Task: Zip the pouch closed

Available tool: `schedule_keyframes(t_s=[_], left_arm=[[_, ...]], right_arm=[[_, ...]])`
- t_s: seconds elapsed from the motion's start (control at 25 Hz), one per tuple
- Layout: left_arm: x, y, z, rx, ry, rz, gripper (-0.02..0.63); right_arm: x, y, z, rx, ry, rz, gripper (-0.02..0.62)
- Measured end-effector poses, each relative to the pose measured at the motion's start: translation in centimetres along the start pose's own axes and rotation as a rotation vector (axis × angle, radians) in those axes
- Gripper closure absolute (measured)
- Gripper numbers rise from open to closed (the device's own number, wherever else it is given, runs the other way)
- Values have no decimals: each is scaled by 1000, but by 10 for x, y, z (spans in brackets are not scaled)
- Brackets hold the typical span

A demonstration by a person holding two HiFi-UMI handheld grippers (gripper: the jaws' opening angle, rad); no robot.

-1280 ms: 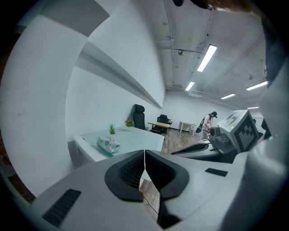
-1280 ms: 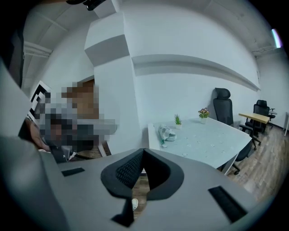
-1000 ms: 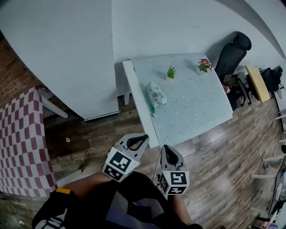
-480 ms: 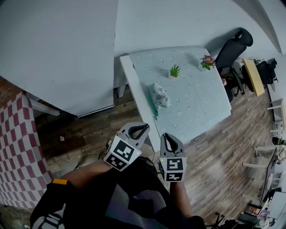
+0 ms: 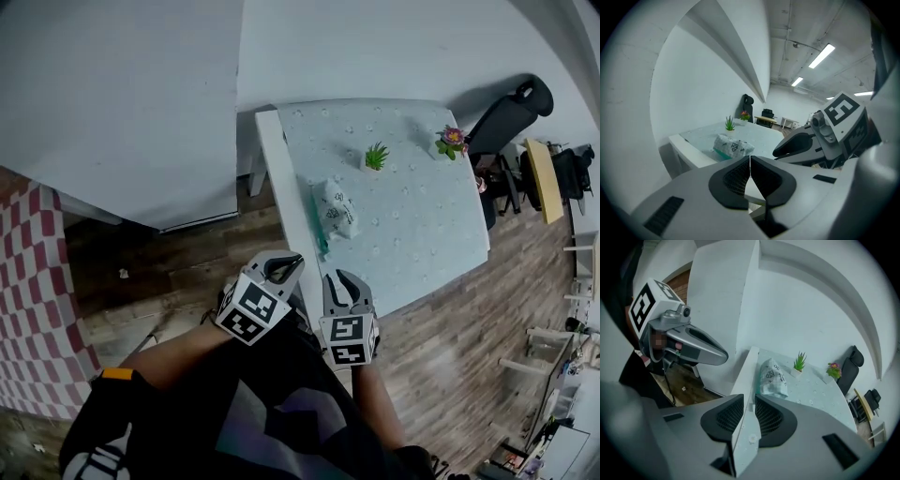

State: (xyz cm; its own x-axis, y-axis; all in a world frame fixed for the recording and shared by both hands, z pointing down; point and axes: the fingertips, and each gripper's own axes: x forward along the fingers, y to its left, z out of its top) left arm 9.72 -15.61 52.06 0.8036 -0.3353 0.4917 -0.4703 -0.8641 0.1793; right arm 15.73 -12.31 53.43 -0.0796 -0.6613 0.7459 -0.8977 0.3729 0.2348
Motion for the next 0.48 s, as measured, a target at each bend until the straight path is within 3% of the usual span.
schedule_keyframes(t_s=[0.48], left_arm=[[56, 17, -21, -98, 81, 56, 592]], right_arm=[[59, -13, -30, -127, 67, 145, 466]])
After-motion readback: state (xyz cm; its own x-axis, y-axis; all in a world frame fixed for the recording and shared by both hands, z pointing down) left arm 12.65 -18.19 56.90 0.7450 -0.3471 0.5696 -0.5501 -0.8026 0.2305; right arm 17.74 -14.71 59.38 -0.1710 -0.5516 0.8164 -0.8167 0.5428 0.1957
